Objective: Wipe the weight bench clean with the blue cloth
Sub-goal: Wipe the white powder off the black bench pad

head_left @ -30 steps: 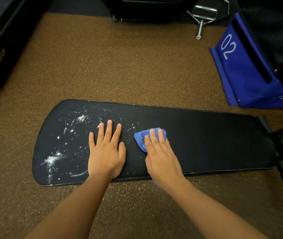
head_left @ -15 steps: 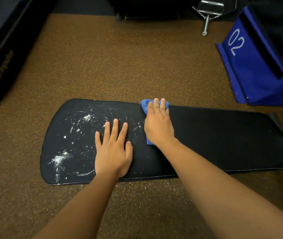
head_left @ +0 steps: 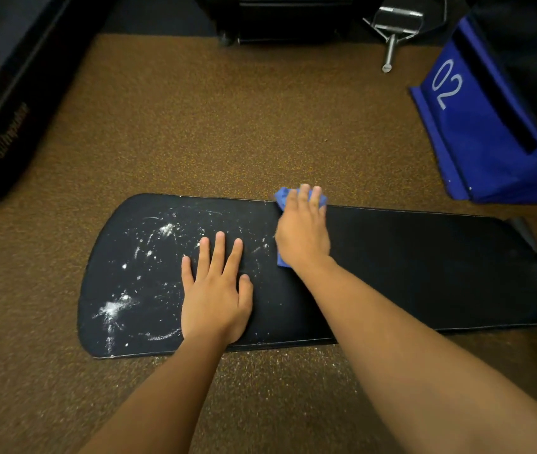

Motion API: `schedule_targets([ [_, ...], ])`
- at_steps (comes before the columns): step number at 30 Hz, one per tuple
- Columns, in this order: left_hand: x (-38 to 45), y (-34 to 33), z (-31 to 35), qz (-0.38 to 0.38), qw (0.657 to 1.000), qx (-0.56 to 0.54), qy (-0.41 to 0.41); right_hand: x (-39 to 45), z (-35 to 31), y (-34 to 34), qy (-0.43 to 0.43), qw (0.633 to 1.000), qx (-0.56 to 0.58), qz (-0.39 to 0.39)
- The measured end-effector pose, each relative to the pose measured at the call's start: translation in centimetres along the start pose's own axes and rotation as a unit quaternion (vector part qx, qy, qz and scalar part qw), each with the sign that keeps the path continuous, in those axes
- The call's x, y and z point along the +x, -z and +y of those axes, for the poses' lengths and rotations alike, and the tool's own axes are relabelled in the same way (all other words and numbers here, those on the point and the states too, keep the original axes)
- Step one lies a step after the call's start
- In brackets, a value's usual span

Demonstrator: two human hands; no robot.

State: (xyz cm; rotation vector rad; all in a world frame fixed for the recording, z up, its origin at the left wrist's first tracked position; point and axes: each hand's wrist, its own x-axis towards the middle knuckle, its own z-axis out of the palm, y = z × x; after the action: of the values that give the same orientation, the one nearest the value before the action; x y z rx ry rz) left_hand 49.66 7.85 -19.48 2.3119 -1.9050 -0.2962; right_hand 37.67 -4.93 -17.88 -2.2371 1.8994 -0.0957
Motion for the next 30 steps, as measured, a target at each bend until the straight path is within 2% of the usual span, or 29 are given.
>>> schedule_targets([
  [3, 0.1, 0.0, -0.2, 0.000, 1.000, 0.001, -0.004, -1.8, -2.0, -0.9, 0.082, 0.997, -0.005, -0.005],
  [8, 0.0, 0.0, -0.3, 0.001, 1.000, -0.001, -0.009, -8.0, 0.5, -1.5, 0.172, 0.985, -0.008, -0.020],
  [13, -0.1, 0.2, -0.2, -0.007, 1.000, -0.002, -0.009, -8.1, 1.9, -0.7, 0.094, 0.995, -0.022, -0.023],
  [18, 0.0, 0.3, -0.1, -0.005, 1.000, -0.006, -0.008, -4.7, -0.4, 0.1, 0.018, 1.000, -0.011, -0.018],
  [20, -0.1, 0.3, -0.2, -0.002, 1.000, -0.007, -0.010, -6.0, -1.1, -0.5, 0.038, 0.999, -0.008, -0.028],
  [24, 0.0, 0.0, -0.3, 0.004, 1.000, -0.007, -0.011, -10.9, -0.6, -1.7, 0.140, 0.990, 0.001, 0.021],
  [26, -0.1, 0.0, -0.4, 0.005, 1.000, -0.008, -0.011, -12.9, 0.5, -1.8, 0.168, 0.986, -0.010, -0.008],
  [28, -0.2, 0.1, -0.2, 0.006, 1.000, -0.013, -0.011, -14.0, 2.1, -1.7, 0.172, 0.985, -0.020, -0.019],
  [30, -0.2, 0.4, -0.1, 0.006, 1.000, -0.018, -0.008, -13.2, 3.2, -1.6, 0.124, 0.992, -0.032, -0.014],
])
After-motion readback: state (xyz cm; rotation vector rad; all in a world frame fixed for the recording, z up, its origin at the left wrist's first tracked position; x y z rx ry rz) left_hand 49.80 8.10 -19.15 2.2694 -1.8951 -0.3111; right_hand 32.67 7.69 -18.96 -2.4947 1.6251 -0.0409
